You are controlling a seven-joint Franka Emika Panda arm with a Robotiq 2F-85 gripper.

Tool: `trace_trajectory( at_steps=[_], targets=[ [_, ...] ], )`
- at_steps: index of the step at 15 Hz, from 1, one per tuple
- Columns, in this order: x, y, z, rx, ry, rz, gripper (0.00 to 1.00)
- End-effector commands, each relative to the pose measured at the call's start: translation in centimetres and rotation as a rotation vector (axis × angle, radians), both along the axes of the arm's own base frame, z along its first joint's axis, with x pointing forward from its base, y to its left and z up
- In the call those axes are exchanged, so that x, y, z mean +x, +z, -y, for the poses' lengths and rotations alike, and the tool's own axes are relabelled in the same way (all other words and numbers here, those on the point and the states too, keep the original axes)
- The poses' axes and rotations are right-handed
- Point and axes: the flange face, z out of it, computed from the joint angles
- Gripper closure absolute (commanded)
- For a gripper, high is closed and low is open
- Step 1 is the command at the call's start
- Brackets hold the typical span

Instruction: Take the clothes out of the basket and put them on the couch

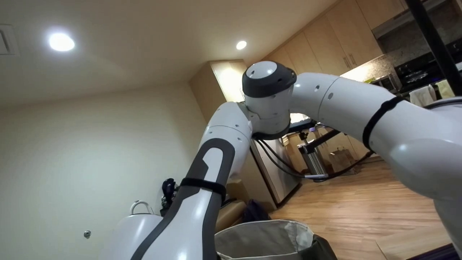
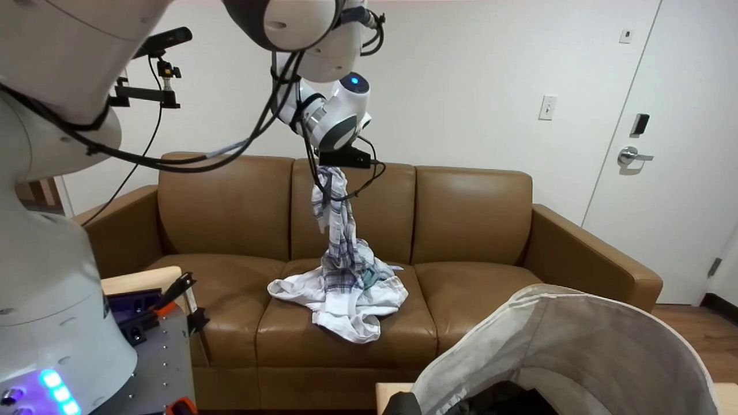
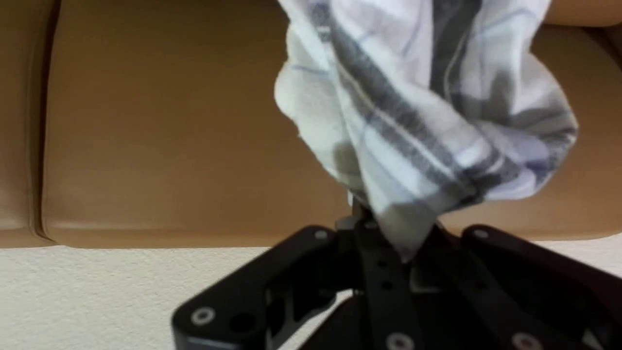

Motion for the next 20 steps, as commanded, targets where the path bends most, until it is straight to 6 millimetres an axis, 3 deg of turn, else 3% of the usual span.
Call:
trace_trajectory(
  at_steps=[1,7,11,12,14,18,20],
  targets=[
    [0.9,-0.1,0.7,-0.069,-0.146,0.018,0.95],
    [-0.8,-7.1,3.2,-0.183,-0.385,0.008,0.95],
    [-3.2,-13.8,3.2,-0.338,-0.463,-0.136,0.95],
    [-3.7,-15.6,2.2,-0.377,-0.473,-0.176,0.95],
    [-5.9,-19.1,-2.1,-0.447,-0.461,-0.289,0.95],
    [-8.8,-21.2,-10.4,-0.408,-0.322,-0.386,0.95],
    [-8.7,-22.0,-12.3,-0.417,-0.284,-0.37,0.95]
  ],
)
